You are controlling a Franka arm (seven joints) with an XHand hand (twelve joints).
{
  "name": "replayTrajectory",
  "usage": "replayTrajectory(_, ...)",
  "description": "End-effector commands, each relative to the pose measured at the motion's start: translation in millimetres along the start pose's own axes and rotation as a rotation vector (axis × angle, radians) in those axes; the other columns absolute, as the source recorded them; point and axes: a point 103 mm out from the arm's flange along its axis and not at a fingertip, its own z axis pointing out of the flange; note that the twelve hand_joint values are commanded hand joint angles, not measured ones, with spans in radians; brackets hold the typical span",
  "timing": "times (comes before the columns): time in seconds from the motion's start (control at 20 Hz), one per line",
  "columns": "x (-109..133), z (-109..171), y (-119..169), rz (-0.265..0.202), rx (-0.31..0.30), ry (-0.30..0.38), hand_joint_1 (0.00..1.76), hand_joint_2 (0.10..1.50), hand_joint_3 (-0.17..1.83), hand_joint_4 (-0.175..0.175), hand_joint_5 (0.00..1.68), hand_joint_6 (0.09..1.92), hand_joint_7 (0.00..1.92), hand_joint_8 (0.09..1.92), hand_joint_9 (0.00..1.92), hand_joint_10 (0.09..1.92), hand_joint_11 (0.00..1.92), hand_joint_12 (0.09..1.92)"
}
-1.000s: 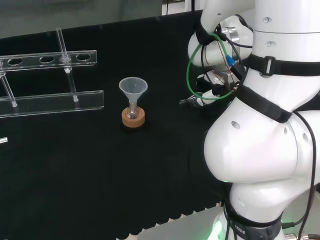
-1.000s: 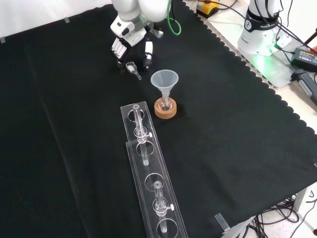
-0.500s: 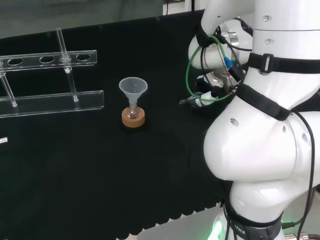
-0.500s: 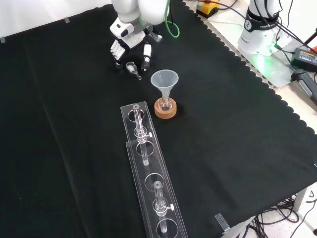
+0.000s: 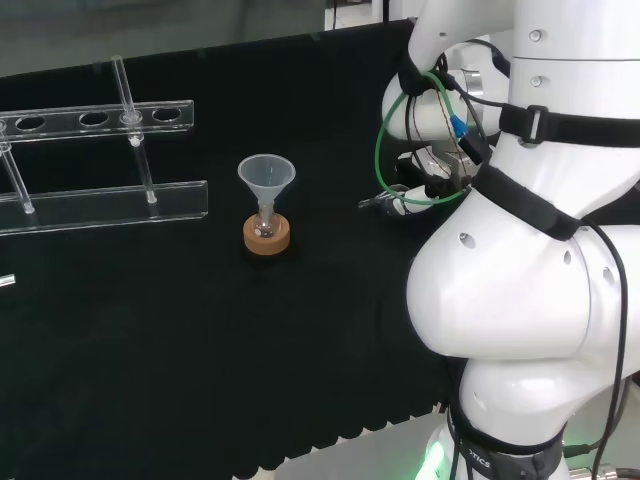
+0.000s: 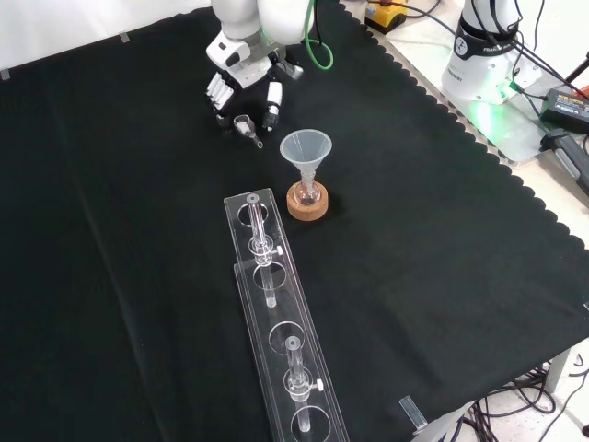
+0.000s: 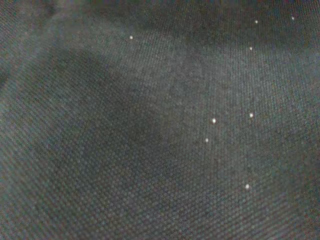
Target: Pick up the weighing funnel.
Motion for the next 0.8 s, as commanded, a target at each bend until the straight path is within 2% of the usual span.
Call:
replayTrajectory(0.05, 1.7, 3.3, -0.4, -0.005, -0.003, 0.004, 0.44, 0.81, 0.01, -0.161, 0.48, 1.01, 0.65, 1.01, 0.61, 0.86, 0.51, 1.42)
replayTrajectory(0.25, 3.1, 4.7, 0.5, -0.012, -0.002, 0.001, 0.45, 0.82, 0.01, -0.159, 0.49, 1.03, 0.66, 1.01, 0.62, 0.86, 0.52, 1.42)
replayTrajectory(0.35, 5.1, 4.5, 3.1, -0.019, -0.026, -0.018, 0.46, 0.82, 0.01, -0.158, 0.5, 1.05, 0.69, 1.01, 0.64, 0.86, 0.53, 1.41)
replayTrajectory(0.5, 15.1, 8.8, 8.4, -0.027, -0.07, -0.041, 0.54, 0.84, 0.02, -0.142, 0.58, 1.2, 0.86, 1.04, 0.82, 0.8, 0.63, 1.34)
replayTrajectory(0.65, 21.6, 10.0, 9.8, -0.029, -0.1, -0.054, 0.61, 0.85, 0.03, -0.144, 0.75, 1.27, 1.01, 1.11, 1.02, 0.76, 0.74, 1.27)
replayTrajectory(0.8, 20.6, 6.7, 8.1, -0.023, -0.127, -0.066, 0.72, 0.87, 0.04, -0.144, 0.97, 1.2, 1.19, 1.18, 1.2, 0.78, 0.86, 1.21)
